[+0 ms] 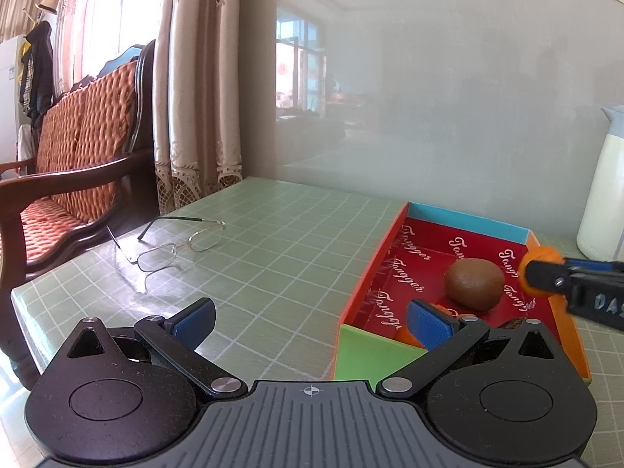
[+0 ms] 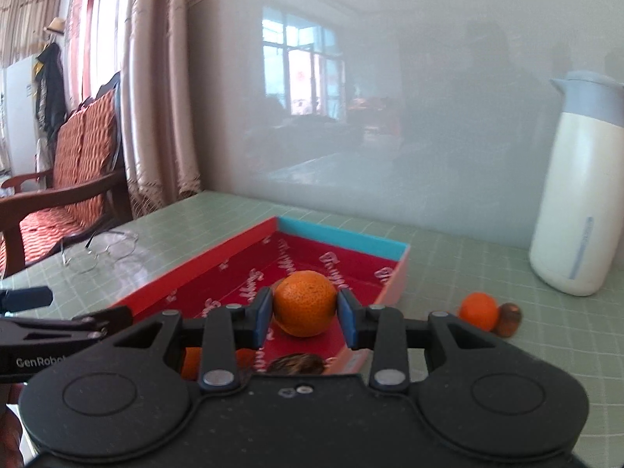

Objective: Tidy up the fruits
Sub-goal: 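Carry the mandarin into the red box and open the right gripper, then move the left gripper toward the mandarin beside the thermos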

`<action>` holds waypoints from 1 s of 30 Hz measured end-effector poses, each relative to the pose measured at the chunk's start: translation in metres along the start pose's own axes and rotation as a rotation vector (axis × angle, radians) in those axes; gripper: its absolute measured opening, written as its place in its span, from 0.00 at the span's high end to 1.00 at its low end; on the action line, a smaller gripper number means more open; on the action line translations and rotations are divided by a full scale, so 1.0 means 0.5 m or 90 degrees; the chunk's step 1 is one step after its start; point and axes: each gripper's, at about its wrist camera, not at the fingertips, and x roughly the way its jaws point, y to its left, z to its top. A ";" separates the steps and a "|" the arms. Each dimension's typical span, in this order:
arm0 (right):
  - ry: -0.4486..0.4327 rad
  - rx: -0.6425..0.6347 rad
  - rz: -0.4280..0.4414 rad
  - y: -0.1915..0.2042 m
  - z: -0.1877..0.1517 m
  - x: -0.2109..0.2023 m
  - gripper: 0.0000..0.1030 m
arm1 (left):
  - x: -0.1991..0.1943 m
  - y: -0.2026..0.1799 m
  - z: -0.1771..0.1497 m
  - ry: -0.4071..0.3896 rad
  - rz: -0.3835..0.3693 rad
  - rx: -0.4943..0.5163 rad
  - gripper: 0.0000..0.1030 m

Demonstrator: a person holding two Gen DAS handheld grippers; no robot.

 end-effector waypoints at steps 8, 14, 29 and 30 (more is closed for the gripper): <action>0.009 -0.027 -0.002 0.038 -0.010 0.017 0.59 | 0.002 0.018 0.000 0.002 0.009 -0.003 0.00; -0.017 0.003 -0.022 0.010 -0.005 -0.002 0.57 | 0.004 0.025 0.001 0.002 0.009 -0.009 0.00; -0.060 0.239 -0.158 -0.242 -0.025 -0.092 0.46 | -0.006 -0.007 0.000 -0.001 -0.012 -0.006 0.00; -0.061 0.236 -0.166 -0.249 -0.028 -0.098 0.46 | -0.007 -0.012 0.000 -0.002 -0.015 -0.005 0.00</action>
